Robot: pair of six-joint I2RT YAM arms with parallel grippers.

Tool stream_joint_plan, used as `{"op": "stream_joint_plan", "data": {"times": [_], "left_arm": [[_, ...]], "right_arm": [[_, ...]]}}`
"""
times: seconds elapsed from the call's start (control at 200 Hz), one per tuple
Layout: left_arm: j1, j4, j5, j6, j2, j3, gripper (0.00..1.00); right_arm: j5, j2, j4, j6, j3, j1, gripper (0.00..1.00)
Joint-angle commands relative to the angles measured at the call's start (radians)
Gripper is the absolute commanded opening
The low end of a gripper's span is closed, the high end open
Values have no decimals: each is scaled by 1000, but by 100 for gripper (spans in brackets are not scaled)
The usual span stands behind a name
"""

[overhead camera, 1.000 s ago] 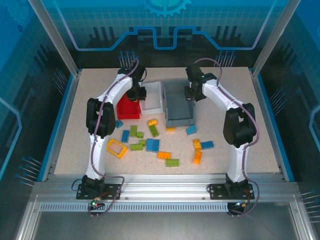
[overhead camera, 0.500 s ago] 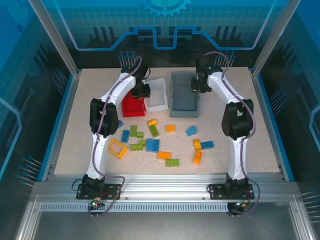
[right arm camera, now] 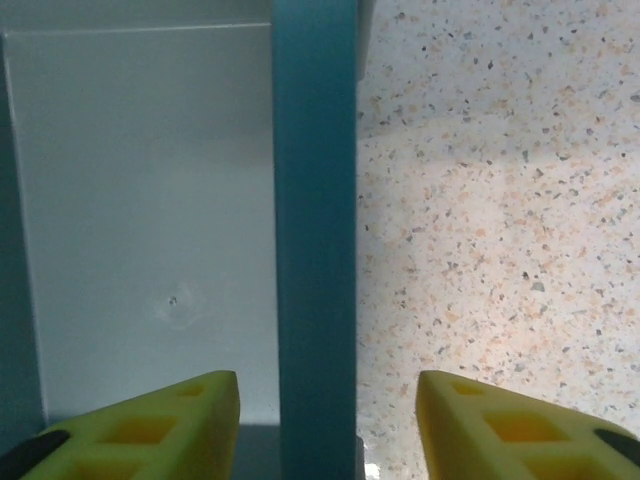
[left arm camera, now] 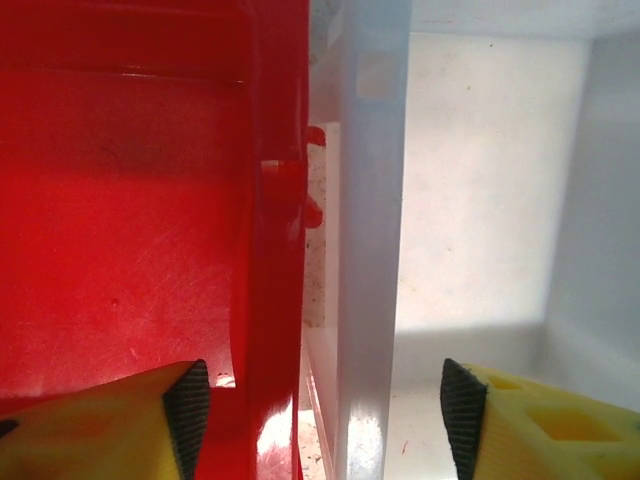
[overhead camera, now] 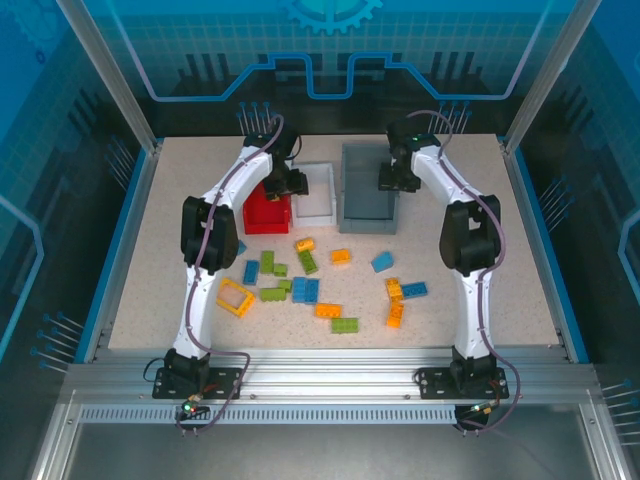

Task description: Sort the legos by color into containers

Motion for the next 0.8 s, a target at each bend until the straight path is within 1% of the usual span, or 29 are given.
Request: {"op": "stream_joint_plan", "data": {"times": [0.0, 0.125, 0.255, 0.35, 0.425, 0.485, 0.55, 0.62, 0.705, 0.795], "left_arm": [[-5, 21, 24, -37, -98, -14, 71], [-5, 88, 37, -83, -208, -91, 81], [-7, 179, 57, -128, -345, -210, 86], [-9, 292, 92, -157, -480, -360, 88], [-28, 418, 127, -166, -613, -528, 88], [-60, 523, 150, -175, -731, -675, 89], [-114, 644, 174, -183, -854, -840, 90], [-190, 735, 181, -178, -965, -987, 91], [-277, 791, 164, -178, -1072, -1136, 91], [-350, 856, 134, -218, -1196, -1278, 93]], "right_arm": [[23, -140, 23, 4, -67, -10, 54], [47, -277, 70, 31, -174, -13, 59], [42, -439, 128, 94, -332, -18, 60], [45, -560, 150, 170, -469, -7, 61], [56, -651, 150, 241, -572, 18, 58], [72, -720, 141, 310, -657, 52, 59], [81, -775, 104, 427, -732, 80, 59], [41, -813, 121, 532, -818, 107, 59], [-16, -822, 179, 653, -909, 135, 58], [-69, -790, 264, 755, -978, 157, 59]]}}
